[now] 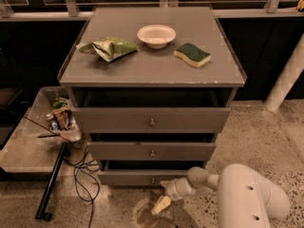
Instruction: Close bottom drawer
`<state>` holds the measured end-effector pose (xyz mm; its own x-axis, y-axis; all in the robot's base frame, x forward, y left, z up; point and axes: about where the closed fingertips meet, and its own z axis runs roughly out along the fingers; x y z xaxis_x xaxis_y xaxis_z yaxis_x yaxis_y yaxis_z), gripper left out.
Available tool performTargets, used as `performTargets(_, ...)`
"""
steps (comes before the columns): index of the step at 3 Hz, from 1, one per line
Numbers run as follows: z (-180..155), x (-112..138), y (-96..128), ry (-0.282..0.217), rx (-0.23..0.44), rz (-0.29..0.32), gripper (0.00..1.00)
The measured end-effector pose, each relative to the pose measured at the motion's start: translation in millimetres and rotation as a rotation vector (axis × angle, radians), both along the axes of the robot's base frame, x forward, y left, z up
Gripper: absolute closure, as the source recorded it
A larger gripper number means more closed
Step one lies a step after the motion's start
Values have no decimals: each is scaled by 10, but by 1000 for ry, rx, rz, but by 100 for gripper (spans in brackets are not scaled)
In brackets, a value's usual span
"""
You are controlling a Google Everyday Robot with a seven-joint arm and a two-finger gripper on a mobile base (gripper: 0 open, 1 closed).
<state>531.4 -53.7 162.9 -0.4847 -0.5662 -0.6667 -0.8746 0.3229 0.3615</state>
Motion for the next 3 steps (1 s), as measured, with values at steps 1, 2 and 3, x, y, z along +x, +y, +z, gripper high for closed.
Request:
performTargets(1, 84, 275, -19, -50, -41, -30, 0)
performTargets(2, 217, 603, -180, -117, -87, -94, 0)
performTargets(3, 221, 764, -351, -138, -107, -138, 0)
